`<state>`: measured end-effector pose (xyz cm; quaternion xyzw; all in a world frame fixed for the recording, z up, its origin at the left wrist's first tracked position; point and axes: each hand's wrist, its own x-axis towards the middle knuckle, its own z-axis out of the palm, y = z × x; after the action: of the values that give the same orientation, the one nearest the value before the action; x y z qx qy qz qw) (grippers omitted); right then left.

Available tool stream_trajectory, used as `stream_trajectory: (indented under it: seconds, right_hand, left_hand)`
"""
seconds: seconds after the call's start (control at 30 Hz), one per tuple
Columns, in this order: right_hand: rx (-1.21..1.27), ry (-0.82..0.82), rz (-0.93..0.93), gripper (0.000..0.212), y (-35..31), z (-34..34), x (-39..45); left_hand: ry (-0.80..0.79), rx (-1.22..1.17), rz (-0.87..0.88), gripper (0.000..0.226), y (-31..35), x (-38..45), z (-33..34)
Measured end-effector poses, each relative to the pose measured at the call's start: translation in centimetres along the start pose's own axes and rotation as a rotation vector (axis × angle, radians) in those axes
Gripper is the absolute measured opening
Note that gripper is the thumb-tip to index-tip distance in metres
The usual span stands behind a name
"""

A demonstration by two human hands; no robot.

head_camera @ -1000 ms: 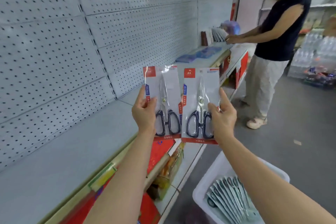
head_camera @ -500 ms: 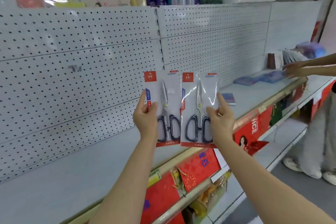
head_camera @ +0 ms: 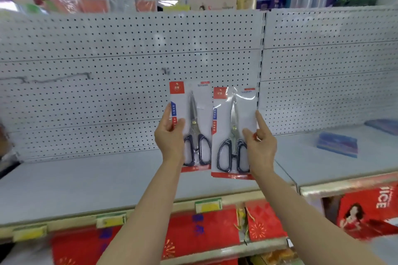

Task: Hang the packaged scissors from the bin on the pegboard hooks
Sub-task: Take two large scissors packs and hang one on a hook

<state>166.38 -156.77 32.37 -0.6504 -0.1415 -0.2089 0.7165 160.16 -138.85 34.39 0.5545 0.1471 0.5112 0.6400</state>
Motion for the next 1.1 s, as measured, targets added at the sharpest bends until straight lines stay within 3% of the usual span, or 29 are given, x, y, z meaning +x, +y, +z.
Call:
stream_trajectory:
  seconds: [0.4,0.57,1.1]
  right_hand:
    - [0.082,-0.118,0.002,0.058,-3.6,10.2,-6.7]
    - [0.138,-0.126,0.014,0.058,-5.5,15.4,-10.3]
    - [0.191,-0.274,-0.046,0.059,-7.5,23.6,-13.2]
  left_hand:
    - [0.148,0.054,0.069,0.055,3.8,3.7,-12.5]
    - [0.106,0.049,0.085,0.055,5.2,6.6,-17.7]
    - [0.226,0.029,0.131,0.057,7.6,11.0,-26.8]
